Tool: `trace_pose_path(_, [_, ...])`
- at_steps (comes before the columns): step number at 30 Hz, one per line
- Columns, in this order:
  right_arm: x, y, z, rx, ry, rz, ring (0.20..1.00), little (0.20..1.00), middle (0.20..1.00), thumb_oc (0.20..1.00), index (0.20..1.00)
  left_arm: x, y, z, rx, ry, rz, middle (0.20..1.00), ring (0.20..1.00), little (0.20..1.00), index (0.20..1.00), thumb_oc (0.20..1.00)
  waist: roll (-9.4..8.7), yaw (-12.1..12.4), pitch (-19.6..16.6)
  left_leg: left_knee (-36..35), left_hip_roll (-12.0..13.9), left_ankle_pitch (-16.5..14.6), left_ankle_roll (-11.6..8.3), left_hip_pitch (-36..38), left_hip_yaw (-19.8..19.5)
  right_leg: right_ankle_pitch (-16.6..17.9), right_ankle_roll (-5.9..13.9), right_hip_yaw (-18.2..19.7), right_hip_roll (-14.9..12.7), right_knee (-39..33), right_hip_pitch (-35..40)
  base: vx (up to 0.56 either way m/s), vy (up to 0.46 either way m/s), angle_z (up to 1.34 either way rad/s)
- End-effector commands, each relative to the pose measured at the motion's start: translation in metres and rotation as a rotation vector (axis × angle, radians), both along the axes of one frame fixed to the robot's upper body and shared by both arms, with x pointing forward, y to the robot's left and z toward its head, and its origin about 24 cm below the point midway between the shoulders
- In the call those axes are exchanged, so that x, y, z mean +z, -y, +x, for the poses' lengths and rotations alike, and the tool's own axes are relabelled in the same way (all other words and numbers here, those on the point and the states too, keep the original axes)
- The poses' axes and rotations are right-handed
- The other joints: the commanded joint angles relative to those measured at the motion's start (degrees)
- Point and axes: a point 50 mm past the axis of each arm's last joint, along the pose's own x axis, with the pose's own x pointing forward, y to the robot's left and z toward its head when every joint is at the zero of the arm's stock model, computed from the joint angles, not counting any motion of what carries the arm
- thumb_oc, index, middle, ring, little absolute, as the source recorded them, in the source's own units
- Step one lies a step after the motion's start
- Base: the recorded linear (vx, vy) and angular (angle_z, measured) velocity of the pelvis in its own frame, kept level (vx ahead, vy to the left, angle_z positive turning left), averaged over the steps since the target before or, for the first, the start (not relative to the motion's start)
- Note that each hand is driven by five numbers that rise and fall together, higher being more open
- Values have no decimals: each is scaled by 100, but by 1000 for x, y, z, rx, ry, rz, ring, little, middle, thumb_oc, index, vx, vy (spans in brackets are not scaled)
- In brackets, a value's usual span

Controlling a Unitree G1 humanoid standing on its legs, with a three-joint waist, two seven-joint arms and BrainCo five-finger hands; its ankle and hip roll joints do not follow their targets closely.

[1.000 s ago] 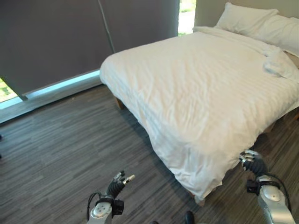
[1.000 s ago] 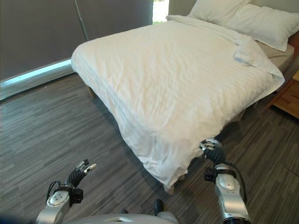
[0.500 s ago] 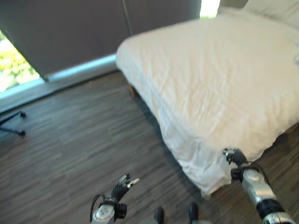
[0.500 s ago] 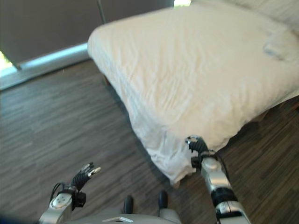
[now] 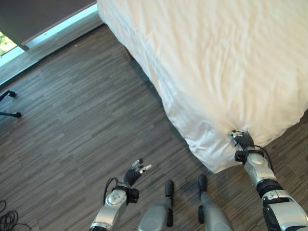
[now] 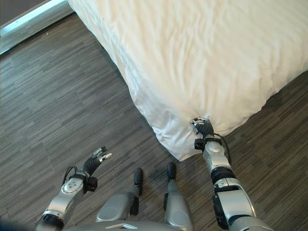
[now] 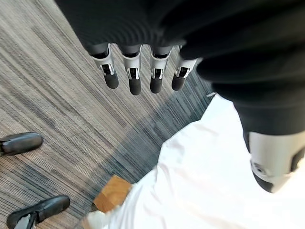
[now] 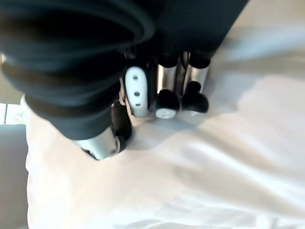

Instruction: Making the bed.

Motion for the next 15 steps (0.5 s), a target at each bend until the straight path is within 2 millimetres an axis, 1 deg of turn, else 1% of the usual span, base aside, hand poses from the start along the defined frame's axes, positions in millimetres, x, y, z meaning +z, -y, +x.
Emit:
trace_pose_path(1, [-112,59,-156,-392,-766,62,200,200,200,200,200,16,4,12,-3,96,-34,1000,1000,1000,1000,1000,332,0,231,22,15,351,91,-251,-493,69,35,-118,-78,487,-7,36,-14,6])
trace_pose_path(3, [-120,63,-184,-446,-831,82,200,200,200,200,200,19,3,12,-14,107,-24,1000,1000,1000,1000,1000,276,-85,201,22,28,319,92,-240,-496,59,27,-117,-60,426,25,44,-20,9])
trace_pose_path(4, [-120,63,-184,-446,-831,82,200,200,200,200,200,19,3,12,-15,106,-24,1000,1000,1000,1000,1000,276,-84,200,22,28,319,92,-241,-496,59,27,-117,-60,425,25,54,-32,18])
trace_pose_path(5, [-121,73,-204,-545,-827,134,200,200,200,200,200,24,-2,14,-10,125,-10,1000,1000,1000,1000,1000,145,-181,152,22,57,284,81,-223,-472,64,36,-115,-32,335,73,37,-24,21])
trace_pose_path(6, [-121,73,-204,-545,-827,134,200,200,200,200,200,24,-2,14,-11,125,-9,1000,1000,1000,1000,1000,144,-177,151,22,57,283,81,-222,-471,65,36,-114,-32,331,76,48,-33,15])
trace_pose_path(7, [-120,75,-206,-581,-801,158,200,200,200,200,200,25,-4,14,-8,126,-4,1000,1000,1000,1000,1000,101,-201,125,22,61,270,78,-214,-466,64,39,-114,-29,303,97,0,0,0])
trace_pose_path(8, [-117,80,-203,-628,-753,188,200,200,200,200,200,25,-6,13,-4,122,1,1000,1000,1000,1000,1000,47,-224,98,22,68,251,73,-195,-452,63,50,-114,-28,285,122,25,-14,-17])
trace_pose_path(9, [-116,81,-201,-640,-727,203,200,200,200,200,200,24,-9,13,7,118,7,1000,1000,1000,1000,1000,10,-238,79,22,77,239,70,-180,-441,62,53,-109,-27,279,135,22,-5,-25])
trace_pose_path(12, [-105,90,-186,-714,-588,273,200,200,200,200,200,22,-17,10,40,104,20,1000,1000,1000,1000,1000,-99,-265,2,22,98,192,59,-104,-407,56,78,-94,-32,272,202,15,10,-23])
trace_pose_path(13, [-100,95,-180,-710,-559,246,200,200,200,200,200,19,-23,6,57,86,33,1000,1000,1000,1000,1000,-144,-254,-57,22,106,169,55,-44,-393,62,92,-107,-45,273,262,13,8,-13])
trace_pose_path(14, [-100,95,-180,-709,-560,246,200,200,200,200,200,19,-23,6,57,86,33,1000,1000,1000,1000,1000,-145,-256,-54,22,106,168,56,-39,-392,62,92,-107,-45,271,268,14,14,-9])
trace_pose_path(15, [-93,99,-173,-703,-519,223,200,200,200,200,200,18,-26,4,67,80,38,1000,1000,1000,1000,1000,-160,-257,-83,22,107,156,58,-7,-388,60,97,-101,-45,272,297,0,0,0])
